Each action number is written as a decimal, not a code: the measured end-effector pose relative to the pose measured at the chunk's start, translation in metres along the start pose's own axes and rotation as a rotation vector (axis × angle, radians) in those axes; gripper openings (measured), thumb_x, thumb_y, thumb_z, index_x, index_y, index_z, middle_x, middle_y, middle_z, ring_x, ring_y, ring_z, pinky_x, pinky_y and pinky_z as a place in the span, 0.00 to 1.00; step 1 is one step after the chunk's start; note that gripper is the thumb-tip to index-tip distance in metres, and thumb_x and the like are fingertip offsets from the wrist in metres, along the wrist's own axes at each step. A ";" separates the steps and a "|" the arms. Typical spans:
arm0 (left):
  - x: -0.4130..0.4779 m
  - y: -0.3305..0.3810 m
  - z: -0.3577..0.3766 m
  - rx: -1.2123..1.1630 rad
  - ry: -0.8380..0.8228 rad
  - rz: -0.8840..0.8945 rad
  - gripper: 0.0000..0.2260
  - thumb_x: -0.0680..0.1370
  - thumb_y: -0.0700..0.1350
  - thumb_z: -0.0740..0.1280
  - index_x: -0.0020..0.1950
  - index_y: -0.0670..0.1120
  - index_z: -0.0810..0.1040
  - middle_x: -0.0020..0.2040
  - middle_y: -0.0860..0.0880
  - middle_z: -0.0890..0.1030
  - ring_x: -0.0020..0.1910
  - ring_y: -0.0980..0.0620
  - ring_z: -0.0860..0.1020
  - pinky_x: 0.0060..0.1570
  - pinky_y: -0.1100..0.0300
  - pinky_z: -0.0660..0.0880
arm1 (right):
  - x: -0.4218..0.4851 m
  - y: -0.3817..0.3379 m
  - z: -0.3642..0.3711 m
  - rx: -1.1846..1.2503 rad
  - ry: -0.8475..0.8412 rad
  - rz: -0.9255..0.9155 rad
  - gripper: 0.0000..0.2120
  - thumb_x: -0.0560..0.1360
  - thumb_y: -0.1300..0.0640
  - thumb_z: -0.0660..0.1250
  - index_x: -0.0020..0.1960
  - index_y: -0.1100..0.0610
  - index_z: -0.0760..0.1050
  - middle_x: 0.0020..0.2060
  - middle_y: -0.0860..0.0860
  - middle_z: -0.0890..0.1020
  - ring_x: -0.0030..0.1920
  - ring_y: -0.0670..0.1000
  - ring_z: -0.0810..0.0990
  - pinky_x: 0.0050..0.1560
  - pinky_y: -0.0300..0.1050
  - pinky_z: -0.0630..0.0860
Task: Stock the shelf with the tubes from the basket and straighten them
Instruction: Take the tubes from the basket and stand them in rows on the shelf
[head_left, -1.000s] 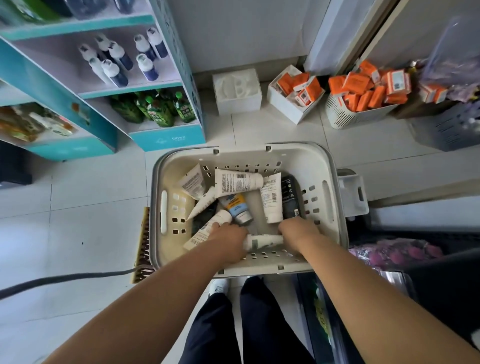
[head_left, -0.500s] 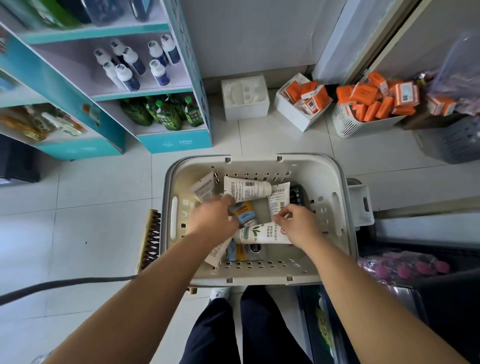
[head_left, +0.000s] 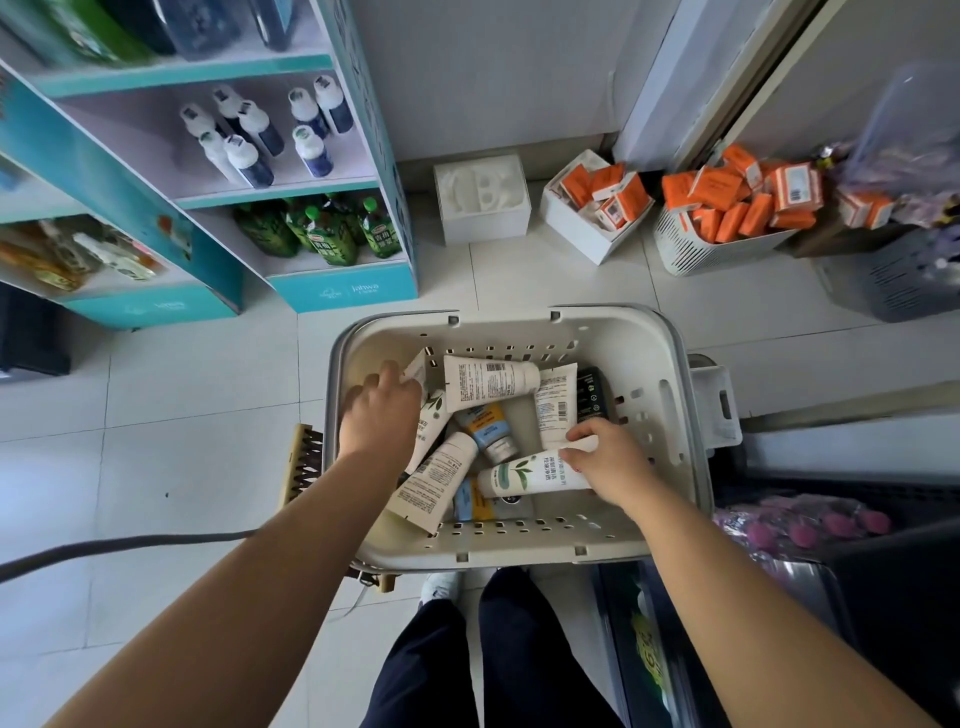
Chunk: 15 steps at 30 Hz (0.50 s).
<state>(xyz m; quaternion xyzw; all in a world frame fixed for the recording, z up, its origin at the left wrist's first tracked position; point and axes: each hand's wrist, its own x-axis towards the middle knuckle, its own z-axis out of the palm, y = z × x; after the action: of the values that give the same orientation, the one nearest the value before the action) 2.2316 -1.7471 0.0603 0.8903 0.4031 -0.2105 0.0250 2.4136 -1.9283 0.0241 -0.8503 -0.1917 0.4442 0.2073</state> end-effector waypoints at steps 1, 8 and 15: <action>-0.002 0.000 -0.001 -0.010 0.002 0.004 0.16 0.74 0.33 0.65 0.60 0.45 0.77 0.58 0.44 0.71 0.54 0.44 0.77 0.52 0.51 0.76 | 0.000 0.003 -0.001 0.020 0.004 0.006 0.09 0.76 0.59 0.70 0.56 0.55 0.76 0.58 0.54 0.79 0.51 0.55 0.79 0.38 0.45 0.76; -0.007 -0.001 0.001 0.062 0.128 0.087 0.21 0.63 0.32 0.74 0.55 0.42 0.79 0.55 0.40 0.75 0.49 0.41 0.77 0.40 0.49 0.77 | -0.003 0.011 -0.009 0.093 0.060 0.027 0.08 0.75 0.60 0.69 0.54 0.54 0.77 0.50 0.53 0.81 0.48 0.54 0.80 0.42 0.47 0.78; 0.000 0.014 0.028 0.131 -0.346 -0.005 0.21 0.77 0.36 0.63 0.70 0.42 0.68 0.57 0.46 0.79 0.52 0.46 0.81 0.41 0.55 0.76 | -0.001 0.014 -0.010 0.122 0.084 0.025 0.11 0.74 0.59 0.71 0.55 0.53 0.76 0.50 0.54 0.81 0.50 0.54 0.81 0.47 0.50 0.80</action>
<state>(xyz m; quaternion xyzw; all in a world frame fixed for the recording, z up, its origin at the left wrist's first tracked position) 2.2320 -1.7625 0.0330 0.8394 0.3805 -0.3866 0.0353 2.4235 -1.9421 0.0226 -0.8563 -0.1446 0.4214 0.2611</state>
